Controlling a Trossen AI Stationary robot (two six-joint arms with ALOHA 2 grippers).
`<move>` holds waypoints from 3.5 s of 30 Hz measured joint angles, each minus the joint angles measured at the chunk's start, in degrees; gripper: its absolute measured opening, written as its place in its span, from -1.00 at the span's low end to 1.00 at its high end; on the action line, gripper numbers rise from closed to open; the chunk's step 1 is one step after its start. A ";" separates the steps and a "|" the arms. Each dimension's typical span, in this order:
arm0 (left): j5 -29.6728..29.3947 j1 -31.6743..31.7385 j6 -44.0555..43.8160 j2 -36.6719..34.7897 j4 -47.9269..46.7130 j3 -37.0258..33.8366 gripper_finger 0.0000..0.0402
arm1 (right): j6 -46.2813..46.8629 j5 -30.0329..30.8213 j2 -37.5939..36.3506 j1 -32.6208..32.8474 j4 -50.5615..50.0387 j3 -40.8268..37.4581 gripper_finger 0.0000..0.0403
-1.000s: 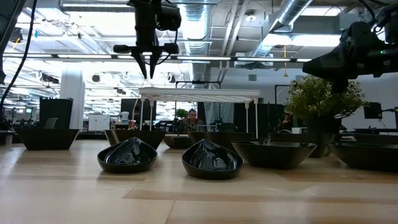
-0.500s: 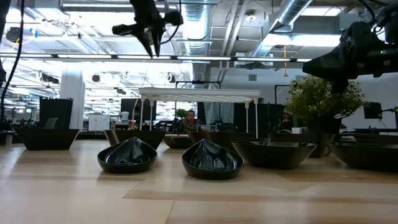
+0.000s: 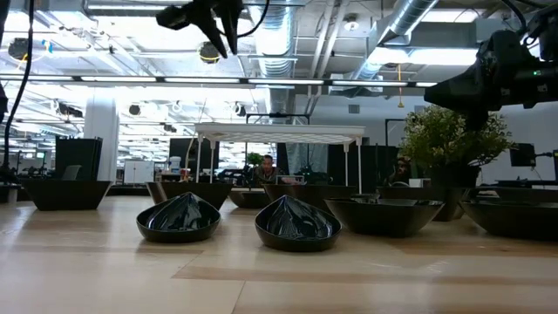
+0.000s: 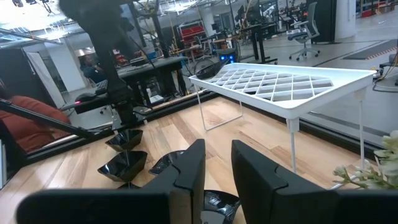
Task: Pick & Place Mini shaped plates
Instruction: Stack the drop-shaped plate on top of the drop-shaped plate on the shelf
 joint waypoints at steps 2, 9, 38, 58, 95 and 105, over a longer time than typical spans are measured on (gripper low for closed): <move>-0.03 -1.48 -0.06 0.00 0.41 0.00 -0.63 | 0.00 0.00 -0.01 0.01 0.00 0.00 -0.63; -1.53 -4.79 -2.99 0.00 2.68 0.00 -0.63 | 0.00 0.00 0.00 0.01 0.00 0.00 -0.63; -6.12 -16.07 -10.43 1.46 14.19 0.02 -0.63 | 0.00 0.01 0.00 0.01 0.00 0.00 -0.63; 14.45 -28.21 -49.84 18.28 20.26 0.00 -0.63 | 0.00 0.00 0.00 0.02 0.00 0.00 -0.63; 14.23 -27.62 -56.33 24.59 15.26 -7.52 -0.10 | 0.00 0.00 0.00 0.02 0.00 0.00 -0.63; 17.68 -27.62 -55.06 24.52 18.01 -12.17 -0.10 | 0.00 0.00 -0.02 0.01 -0.01 -0.01 -0.63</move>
